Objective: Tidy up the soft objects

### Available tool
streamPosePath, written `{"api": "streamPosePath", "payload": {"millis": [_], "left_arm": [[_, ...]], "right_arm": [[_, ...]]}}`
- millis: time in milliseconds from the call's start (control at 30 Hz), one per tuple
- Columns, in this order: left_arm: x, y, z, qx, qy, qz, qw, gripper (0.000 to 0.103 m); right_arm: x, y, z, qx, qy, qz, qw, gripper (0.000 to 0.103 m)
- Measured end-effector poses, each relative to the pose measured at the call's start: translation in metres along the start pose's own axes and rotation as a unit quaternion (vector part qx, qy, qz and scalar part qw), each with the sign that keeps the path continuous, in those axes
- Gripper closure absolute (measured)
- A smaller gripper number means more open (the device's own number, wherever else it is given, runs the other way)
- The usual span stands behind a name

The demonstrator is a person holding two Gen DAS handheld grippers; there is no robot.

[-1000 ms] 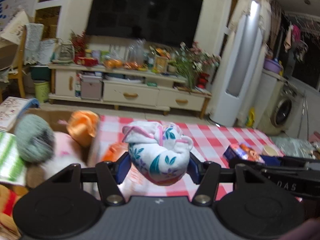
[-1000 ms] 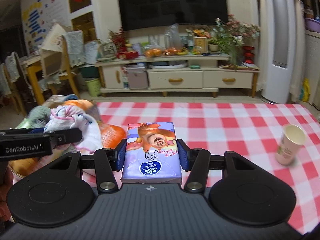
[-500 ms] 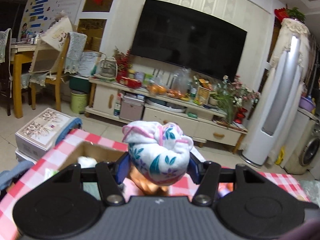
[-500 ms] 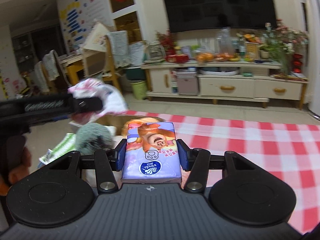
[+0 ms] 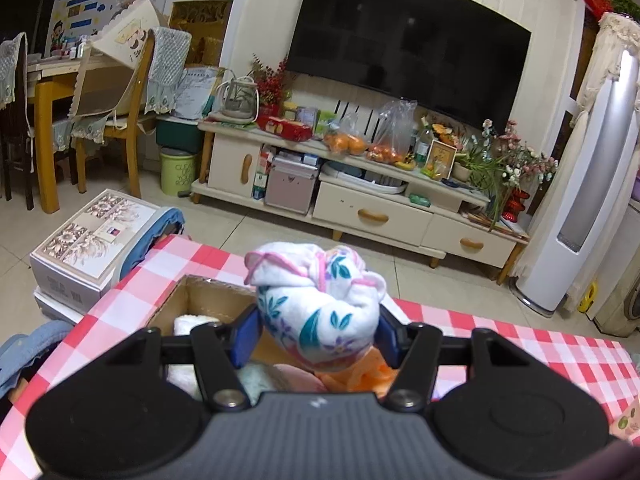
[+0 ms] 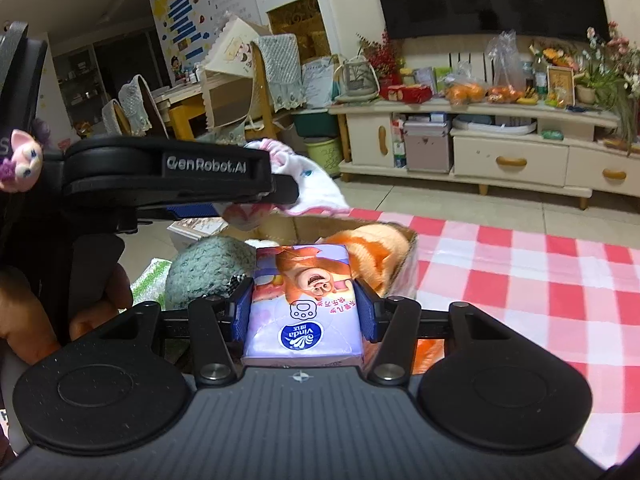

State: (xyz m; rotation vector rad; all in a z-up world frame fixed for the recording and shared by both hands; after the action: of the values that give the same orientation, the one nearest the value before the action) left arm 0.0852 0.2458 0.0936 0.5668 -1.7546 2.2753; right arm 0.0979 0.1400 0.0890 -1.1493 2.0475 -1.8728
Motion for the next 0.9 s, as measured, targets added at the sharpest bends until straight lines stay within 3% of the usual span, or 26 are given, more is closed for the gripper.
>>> {"api": "streamPosePath", "payload": {"millis": [100, 200, 233, 267, 433, 767, 900], "left_arm": [[-0.005, 0.005, -0.001, -0.007, -0.006, -0.012, 0.9999, 0.040], [-0.002, 0.005, -0.001, -0.008, -0.003, -0.010, 0.9999, 0.031], [0.002, 0.003, -0.001, -0.007, -0.003, -0.008, 0.9999, 0.021], [0.004, 0.000, 0.000, -0.008, -0.005, -0.004, 0.9999, 0.012], [0.029, -0.008, 0.006, -0.024, -0.011, 0.022, 0.9994, 0.001], [0.079, 0.019, 0.017, -0.051, -0.018, 0.028, 0.9981, 0.001], [0.099, 0.037, 0.021, -0.059, -0.031, 0.020, 0.9976, 0.001]], "right_arm": [[-0.006, 0.006, 0.000, 0.000, 0.002, -0.008, 1.000, 0.037], [-0.003, 0.008, 0.002, -0.014, 0.004, -0.006, 1.000, 0.012], [0.003, 0.007, 0.002, -0.019, 0.004, 0.000, 1.000, 0.004], [0.009, 0.007, 0.003, -0.023, 0.004, 0.007, 1.000, 0.004], [0.044, 0.005, 0.011, -0.043, 0.023, 0.030, 0.998, 0.002], [0.121, 0.020, 0.043, -0.080, 0.120, 0.039, 0.989, 0.000], [0.146, 0.024, 0.050, -0.084, 0.139, 0.043, 0.986, 0.000]]}}
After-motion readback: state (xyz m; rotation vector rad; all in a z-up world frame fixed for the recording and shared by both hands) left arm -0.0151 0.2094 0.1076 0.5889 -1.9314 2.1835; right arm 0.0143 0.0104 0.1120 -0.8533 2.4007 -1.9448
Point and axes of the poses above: each gripper's, at about its wrist camera, not at the fingertips, and x roughly against the way its jaws point, z to its right, y to its underside, the point moved 8 cm from there along -x, roughly the way its jaws point, and after that the axes turned 5 degrees about z, right-handed, at the moved point
